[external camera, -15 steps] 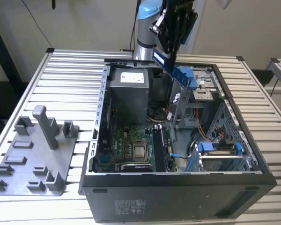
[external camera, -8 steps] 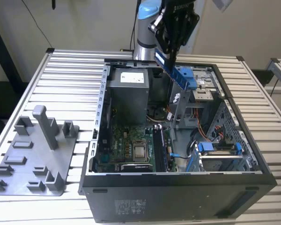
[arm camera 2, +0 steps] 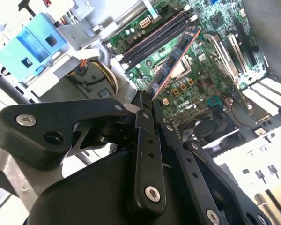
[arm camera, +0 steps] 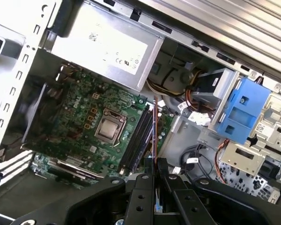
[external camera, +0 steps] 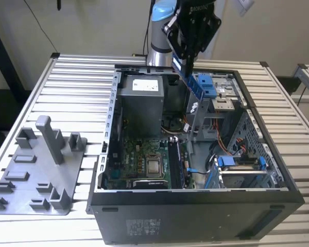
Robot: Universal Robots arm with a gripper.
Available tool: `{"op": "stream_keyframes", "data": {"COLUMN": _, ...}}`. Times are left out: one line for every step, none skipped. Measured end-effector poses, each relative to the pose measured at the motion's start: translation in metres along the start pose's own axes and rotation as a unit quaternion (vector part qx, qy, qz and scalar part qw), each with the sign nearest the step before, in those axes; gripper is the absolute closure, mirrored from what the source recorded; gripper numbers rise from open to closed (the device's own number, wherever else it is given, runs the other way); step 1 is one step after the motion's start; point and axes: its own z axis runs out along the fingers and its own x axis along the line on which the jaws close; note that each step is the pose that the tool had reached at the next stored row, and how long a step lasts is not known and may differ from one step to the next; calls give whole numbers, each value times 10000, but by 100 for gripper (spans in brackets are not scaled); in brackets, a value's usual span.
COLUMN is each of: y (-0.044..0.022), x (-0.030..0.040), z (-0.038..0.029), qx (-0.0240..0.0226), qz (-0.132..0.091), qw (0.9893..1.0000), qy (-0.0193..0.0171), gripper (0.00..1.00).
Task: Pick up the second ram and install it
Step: 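Insert the second ram into the second slot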
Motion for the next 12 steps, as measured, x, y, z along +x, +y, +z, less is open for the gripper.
{"op": "stream_keyframes", "data": {"y": 0, "x": 0, "z": 1, "qx": 5, "qz": 68, "qw": 10000, "qy": 3, "gripper": 86}}
{"op": "stream_keyframes", "data": {"y": 0, "x": 0, "z": 3, "qx": 12, "qz": 134, "qw": 9999, "qy": 6, "gripper": 86}}
{"op": "stream_keyframes", "data": {"y": 0, "x": 0, "z": 5, "qx": 20, "qz": 204, "qw": 9998, "qy": 9, "gripper": 86}}
{"op": "stream_keyframes", "data": {"y": 0, "x": 0, "z": 8, "qx": 28, "qz": 273, "qw": 9996, "qy": 13, "gripper": 86}}
{"op": "stream_keyframes", "data": {"y": 0, "x": 1, "z": 9, "qx": 33, "qz": 328, "qw": 9995, "qy": 15, "gripper": 86}}
{"op": "stream_keyframes", "data": {"y": 0, "x": 1, "z": 11, "qx": 38, "qz": 386, "qw": 9992, "qy": 18, "gripper": 86}}
{"op": "stream_keyframes", "data": {"y": 0, "x": 1, "z": 14, "qx": 43, "qz": 445, "qw": 9990, "qy": 20, "gripper": 86}}
{"op": "stream_keyframes", "data": {"y": 0, "x": 1, "z": 17, "qx": 47, "qz": 508, "qw": 9987, "qy": 22, "gripper": 86}}
{"op": "stream_keyframes", "data": {"y": 0, "x": 1, "z": 20, "qx": 50, "qz": 575, "qw": 9983, "qy": 24, "gripper": 86}}
{"op": "stream_keyframes", "data": {"y": 0, "x": 1, "z": 25, "qx": 53, "qz": 652, "qw": 9979, "qy": 26, "gripper": 86}}
{"op": "stream_keyframes", "data": {"y": 0, "x": 1, "z": 29, "qx": 56, "qz": 739, "qw": 9972, "qy": 28, "gripper": 86}}
{"op": "stream_keyframes", "data": {"y": 0, "x": 2, "z": 34, "qx": 60, "qz": 830, "qw": 9965, "qy": 30, "gripper": 86}}
